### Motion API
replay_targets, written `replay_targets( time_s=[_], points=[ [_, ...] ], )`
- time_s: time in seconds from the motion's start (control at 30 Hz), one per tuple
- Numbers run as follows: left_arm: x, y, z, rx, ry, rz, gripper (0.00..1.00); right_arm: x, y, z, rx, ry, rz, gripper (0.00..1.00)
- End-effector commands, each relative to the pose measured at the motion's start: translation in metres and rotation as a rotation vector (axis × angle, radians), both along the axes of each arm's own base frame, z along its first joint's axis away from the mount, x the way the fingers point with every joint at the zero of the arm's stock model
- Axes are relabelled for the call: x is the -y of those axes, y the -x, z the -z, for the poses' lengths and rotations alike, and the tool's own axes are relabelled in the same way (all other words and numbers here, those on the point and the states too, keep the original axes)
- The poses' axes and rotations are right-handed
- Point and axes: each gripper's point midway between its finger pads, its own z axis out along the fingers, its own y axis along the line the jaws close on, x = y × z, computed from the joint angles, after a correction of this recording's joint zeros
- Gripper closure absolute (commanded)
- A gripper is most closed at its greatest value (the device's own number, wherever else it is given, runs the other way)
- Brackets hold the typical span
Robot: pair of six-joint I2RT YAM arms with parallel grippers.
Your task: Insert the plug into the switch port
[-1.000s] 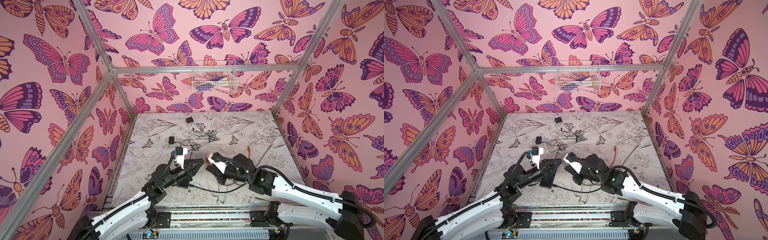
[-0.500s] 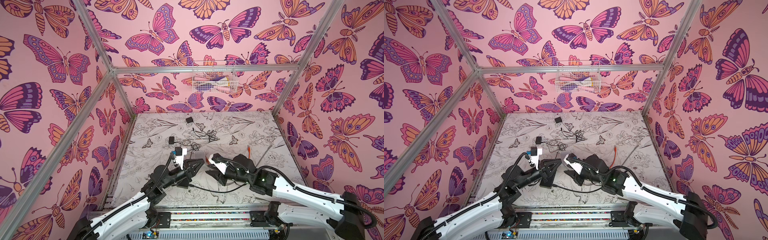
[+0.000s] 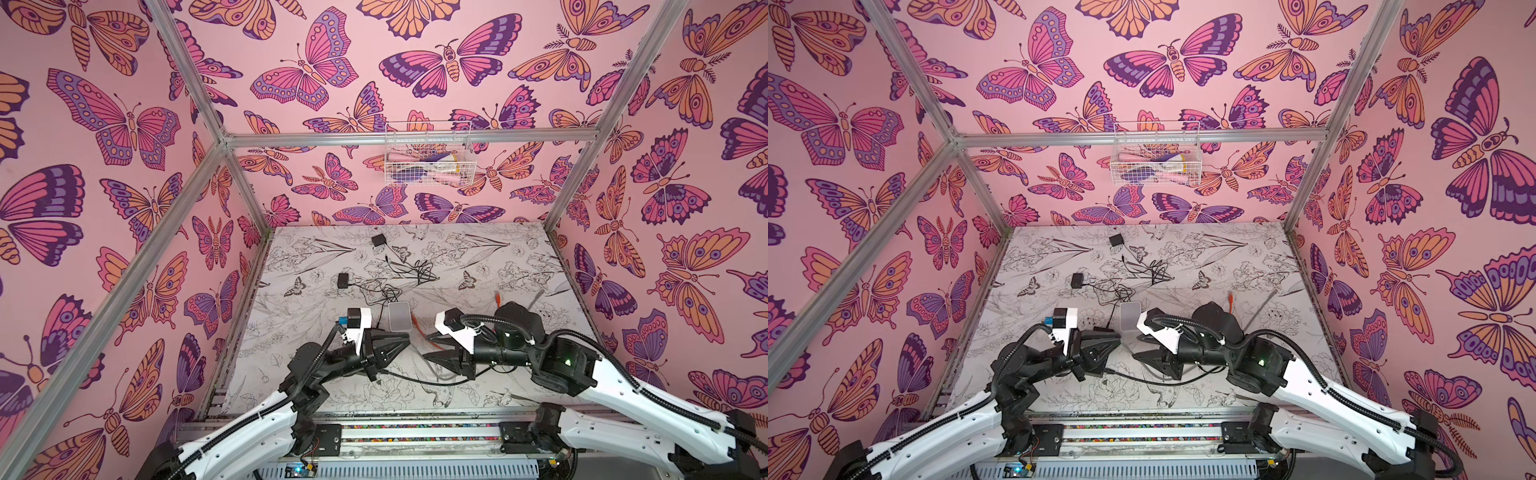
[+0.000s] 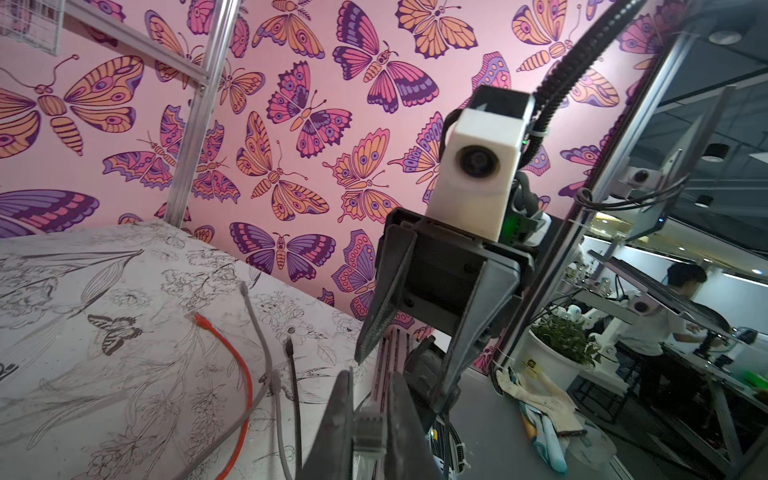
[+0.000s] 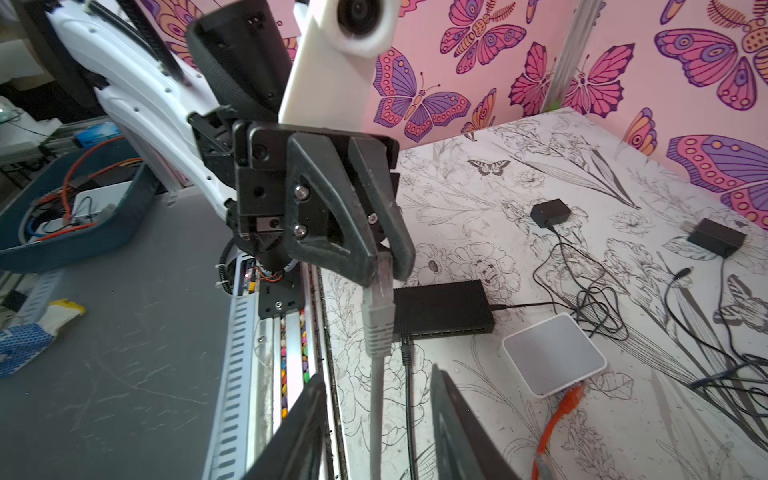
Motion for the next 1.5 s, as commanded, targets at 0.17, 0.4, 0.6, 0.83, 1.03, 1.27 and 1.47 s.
replay_targets(
  time_s=[0.17,0.4,0.6,0.83,1.03,1.27,1.47],
  points=[
    [0.003,0.019,-0.016,0.103,0.041,0.096,1.00,0.005,0.017,-0.004,-0.031,0.029,-0.093,0.55],
    [0.007,0.021,-0.018,0.101,0.044,0.135,1.00,-0.002,0.013,-0.001,-0.043,0.045,-0.096,0.55],
    [0.007,0.021,-0.019,0.105,0.047,0.135,1.00,-0.009,0.008,0.008,-0.048,0.073,-0.094,0.62],
    [0.006,0.022,-0.018,0.110,0.047,0.131,1.00,-0.011,0.008,0.010,-0.046,0.062,-0.101,0.66],
    [0.007,0.022,-0.018,0.107,0.045,0.138,1.00,-0.013,0.008,0.014,-0.048,0.064,-0.104,0.68],
    [0.006,0.023,-0.019,0.109,0.048,0.137,1.00,-0.014,0.006,0.022,-0.061,0.088,-0.099,1.00],
    [0.005,0.023,-0.019,0.112,0.051,0.135,1.00,-0.013,0.005,0.020,-0.054,0.081,-0.089,1.00]
  ],
)
